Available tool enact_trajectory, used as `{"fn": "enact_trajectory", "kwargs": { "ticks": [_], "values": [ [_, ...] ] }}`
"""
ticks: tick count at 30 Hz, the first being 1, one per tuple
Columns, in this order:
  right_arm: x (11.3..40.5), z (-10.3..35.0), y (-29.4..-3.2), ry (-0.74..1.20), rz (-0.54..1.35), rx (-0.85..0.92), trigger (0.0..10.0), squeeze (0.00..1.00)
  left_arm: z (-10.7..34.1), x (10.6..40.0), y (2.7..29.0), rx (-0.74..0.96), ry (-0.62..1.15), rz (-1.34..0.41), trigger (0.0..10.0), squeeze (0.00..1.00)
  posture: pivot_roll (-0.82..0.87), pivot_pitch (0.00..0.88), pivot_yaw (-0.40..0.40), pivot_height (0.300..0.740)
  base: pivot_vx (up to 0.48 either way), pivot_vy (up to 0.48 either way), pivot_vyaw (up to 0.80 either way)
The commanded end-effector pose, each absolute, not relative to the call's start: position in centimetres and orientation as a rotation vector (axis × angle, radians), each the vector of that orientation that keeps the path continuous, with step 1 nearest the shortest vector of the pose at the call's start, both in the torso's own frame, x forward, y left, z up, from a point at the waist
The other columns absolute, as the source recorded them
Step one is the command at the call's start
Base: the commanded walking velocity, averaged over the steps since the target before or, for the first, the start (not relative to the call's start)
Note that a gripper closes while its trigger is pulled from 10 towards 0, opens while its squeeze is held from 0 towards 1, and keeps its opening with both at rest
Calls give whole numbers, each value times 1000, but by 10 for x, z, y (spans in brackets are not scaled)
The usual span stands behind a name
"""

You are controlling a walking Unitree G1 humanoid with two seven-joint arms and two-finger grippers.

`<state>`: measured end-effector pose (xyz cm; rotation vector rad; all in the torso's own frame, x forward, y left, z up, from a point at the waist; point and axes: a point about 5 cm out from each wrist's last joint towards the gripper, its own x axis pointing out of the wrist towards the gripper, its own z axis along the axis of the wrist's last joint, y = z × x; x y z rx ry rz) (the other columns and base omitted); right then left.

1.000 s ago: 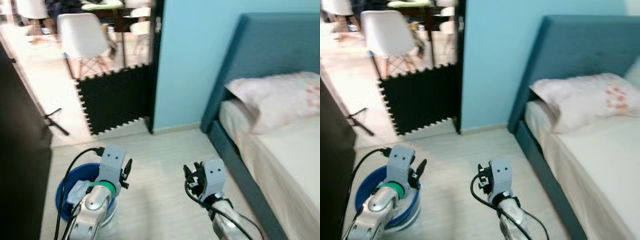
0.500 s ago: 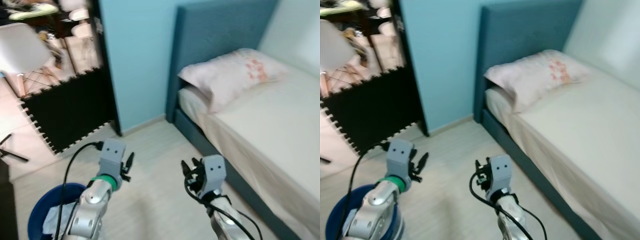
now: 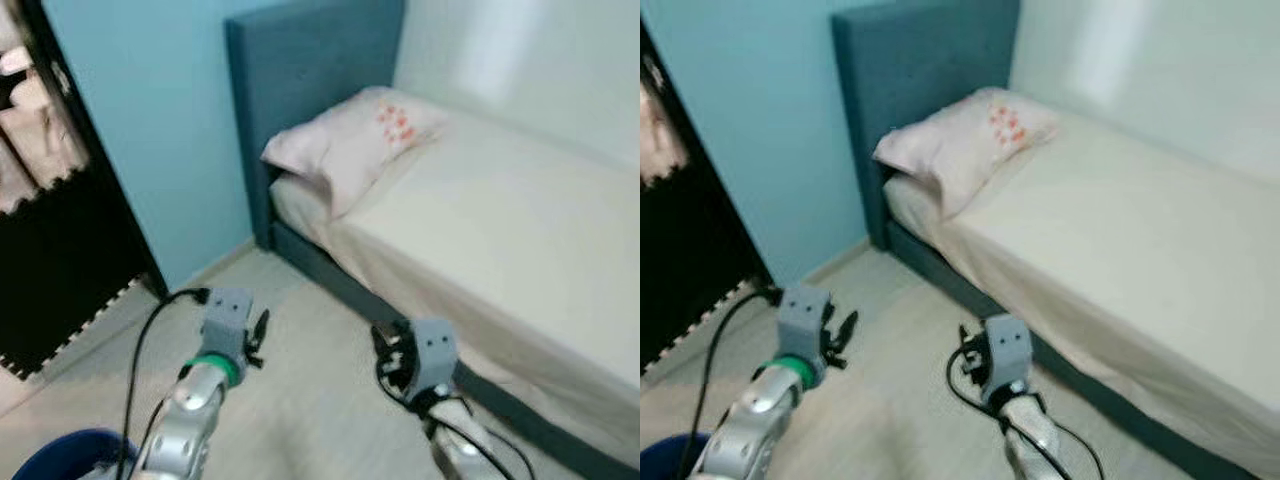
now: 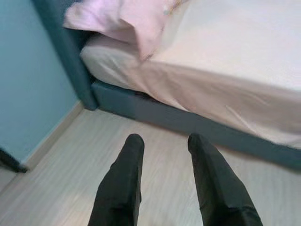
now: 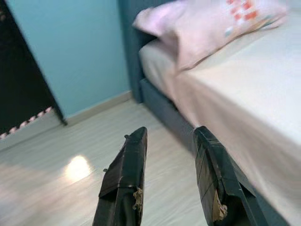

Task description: Clean up the room

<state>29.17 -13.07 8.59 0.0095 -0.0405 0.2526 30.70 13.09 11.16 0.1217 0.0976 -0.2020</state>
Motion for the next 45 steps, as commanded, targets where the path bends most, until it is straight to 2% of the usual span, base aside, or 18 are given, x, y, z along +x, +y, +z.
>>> {"fn": "enact_trajectory", "kwargs": {
  "ticks": [1,9,18,22,45],
  "values": [
    [286,77,-127,-4,263,23,10000,0,104,304,135,124,132,-192,10000,0,-125,75,74,720,0,0,-800],
    [286,75,-126,3,264,7,10000,0,103,304,136,127,137,-187,10000,0,-124,80,74,720,0,0,-739],
    [287,75,-124,5,272,3,10000,0,101,305,139,108,153,-161,10000,0,-120,84,72,720,0,277,0],
    [286,74,-124,8,272,3,10000,0,105,305,139,156,107,-163,10000,0,-120,85,72,720,0,0,0],
    [285,73,-123,11,270,3,10000,0,105,304,138,160,108,-173,10000,0,-122,89,74,720,0,-466,0]
  ]
}}
